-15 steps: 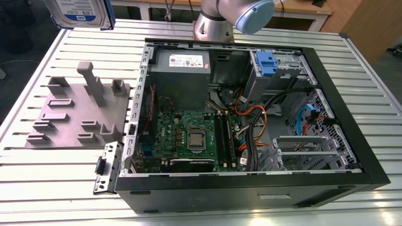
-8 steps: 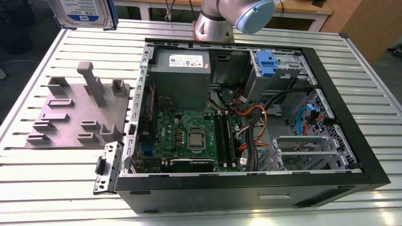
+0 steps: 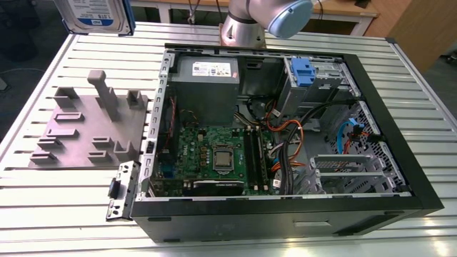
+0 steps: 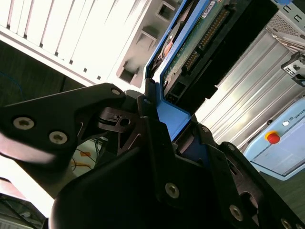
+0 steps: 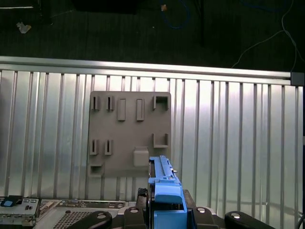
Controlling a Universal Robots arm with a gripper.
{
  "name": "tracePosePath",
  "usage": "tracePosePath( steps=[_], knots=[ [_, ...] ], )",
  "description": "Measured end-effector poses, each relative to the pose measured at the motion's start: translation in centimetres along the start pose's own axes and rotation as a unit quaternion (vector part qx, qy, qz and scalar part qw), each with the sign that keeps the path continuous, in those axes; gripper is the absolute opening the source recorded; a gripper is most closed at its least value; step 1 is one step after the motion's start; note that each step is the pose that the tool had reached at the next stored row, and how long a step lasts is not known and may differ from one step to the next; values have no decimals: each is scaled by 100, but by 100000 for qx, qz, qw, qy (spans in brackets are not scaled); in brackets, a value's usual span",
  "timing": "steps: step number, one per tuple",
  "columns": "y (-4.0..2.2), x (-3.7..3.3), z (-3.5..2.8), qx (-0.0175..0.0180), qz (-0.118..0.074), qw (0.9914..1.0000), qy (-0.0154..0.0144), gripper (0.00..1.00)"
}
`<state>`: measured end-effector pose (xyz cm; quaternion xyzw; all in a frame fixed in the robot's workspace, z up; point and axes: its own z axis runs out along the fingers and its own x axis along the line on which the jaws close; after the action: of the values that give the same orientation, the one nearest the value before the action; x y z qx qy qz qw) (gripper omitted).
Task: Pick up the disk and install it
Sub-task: 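Pick up the disk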
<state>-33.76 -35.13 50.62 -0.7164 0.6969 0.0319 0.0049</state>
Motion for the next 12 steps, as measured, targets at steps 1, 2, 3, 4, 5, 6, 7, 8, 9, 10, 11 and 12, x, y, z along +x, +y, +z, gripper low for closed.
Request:
tracePosePath(
  steps=[1,2,3,4,5,6,7,8,9,10,11,12],
  knots=[
    [0,9,0,0,4,100000,24,37],
    [-1,17,-1,-2,11,100000,52,37],
    [-1,26,-1,-4,19,100000,79,37],
    [-2,35,-1,-3,22,100000,101,37],
    [-3,43,-1,-2,29,100000,122,37],
    [-5,46,-1,4,37,100000,141,37],
    [-8,48,-1,0,43,100000,144,37],
    [-13,50,-2,-5,49,100000,152,37],
    [-21,50,-3,-14,55,100000,158,37],
    [-31,51,-2,-1,58,100000,153,37],
    [-39,51,-2,-2,59,100000,152,37],
    [-47,51,-3,-2,58,100000,150,37]
  ],
)
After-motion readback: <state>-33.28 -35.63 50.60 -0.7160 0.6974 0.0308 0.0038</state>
